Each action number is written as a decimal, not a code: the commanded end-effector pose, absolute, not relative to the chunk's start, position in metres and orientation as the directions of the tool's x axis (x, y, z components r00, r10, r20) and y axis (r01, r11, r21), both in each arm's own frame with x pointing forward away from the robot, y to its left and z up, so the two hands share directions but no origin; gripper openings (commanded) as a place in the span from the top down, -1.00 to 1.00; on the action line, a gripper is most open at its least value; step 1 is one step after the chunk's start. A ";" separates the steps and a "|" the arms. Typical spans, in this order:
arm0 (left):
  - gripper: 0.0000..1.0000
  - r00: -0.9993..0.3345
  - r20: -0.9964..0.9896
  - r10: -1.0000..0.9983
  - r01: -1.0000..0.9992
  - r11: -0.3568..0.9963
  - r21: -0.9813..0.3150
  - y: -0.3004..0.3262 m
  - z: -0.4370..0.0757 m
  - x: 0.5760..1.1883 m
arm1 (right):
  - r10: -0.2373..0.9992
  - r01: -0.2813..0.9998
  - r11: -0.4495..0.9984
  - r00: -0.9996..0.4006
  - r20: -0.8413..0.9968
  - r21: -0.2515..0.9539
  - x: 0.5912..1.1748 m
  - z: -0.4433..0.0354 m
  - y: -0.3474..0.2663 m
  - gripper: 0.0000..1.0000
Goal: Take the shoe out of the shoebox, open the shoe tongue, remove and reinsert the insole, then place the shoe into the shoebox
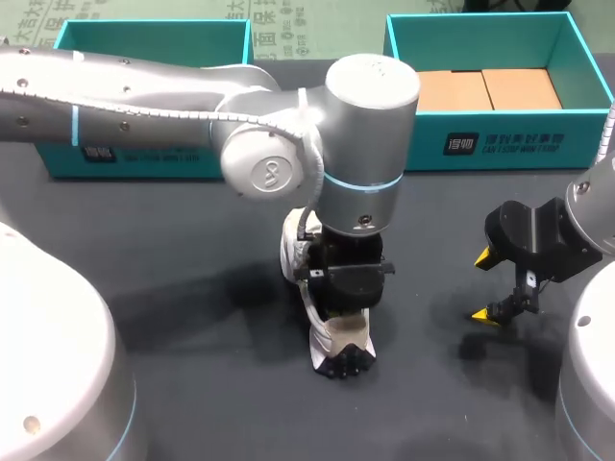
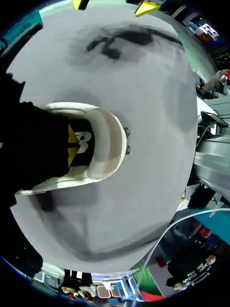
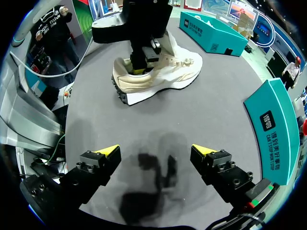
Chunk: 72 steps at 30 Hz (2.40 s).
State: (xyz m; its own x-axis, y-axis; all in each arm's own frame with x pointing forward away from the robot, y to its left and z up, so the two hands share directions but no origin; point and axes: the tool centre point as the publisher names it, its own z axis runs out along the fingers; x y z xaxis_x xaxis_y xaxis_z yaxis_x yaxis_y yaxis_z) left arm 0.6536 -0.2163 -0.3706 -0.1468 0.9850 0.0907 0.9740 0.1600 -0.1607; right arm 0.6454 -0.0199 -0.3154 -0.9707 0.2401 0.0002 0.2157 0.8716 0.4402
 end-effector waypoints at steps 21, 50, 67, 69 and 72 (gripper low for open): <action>0.99 -0.259 0.103 0.960 0.965 0.254 0.063 -0.207 -0.360 0.688 | 0.242 0.216 0.872 -0.970 -0.002 0.440 0.644 -0.315 -0.020 -1.00; -1.00 -0.243 0.080 0.967 0.968 0.236 0.086 -0.196 -0.344 0.690 | 0.242 0.216 0.872 -0.970 -0.002 0.440 0.644 -0.315 -0.020 -1.00; -1.00 -0.231 0.051 0.972 0.972 0.229 0.046 -0.191 -0.337 0.698 | 0.242 0.216 0.872 -0.970 -0.002 0.440 0.644 -0.315 -0.020 -1.00; -1.00 -0.233 0.054 0.971 0.972 0.230 0.045 -0.192 -0.338 0.702 | 0.242 0.216 0.872 -0.970 -0.002 0.440 0.644 -0.315 -0.020 -1.00; -1.00 -0.243 0.057 0.968 0.969 0.241 0.045 -0.191 -0.337 0.708 | 0.242 0.216 0.872 -0.970 -0.002 0.440 0.644 -0.315 -0.020 -1.00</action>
State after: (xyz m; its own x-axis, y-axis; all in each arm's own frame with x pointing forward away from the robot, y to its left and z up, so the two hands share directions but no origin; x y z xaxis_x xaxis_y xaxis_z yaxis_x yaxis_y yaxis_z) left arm 0.7030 -0.1919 -0.3368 -0.2426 0.9686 0.0549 0.9695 0.2400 0.0503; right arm 0.6454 -0.0198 -0.3154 -0.9708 0.2400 0.0002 0.2156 0.8716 0.4403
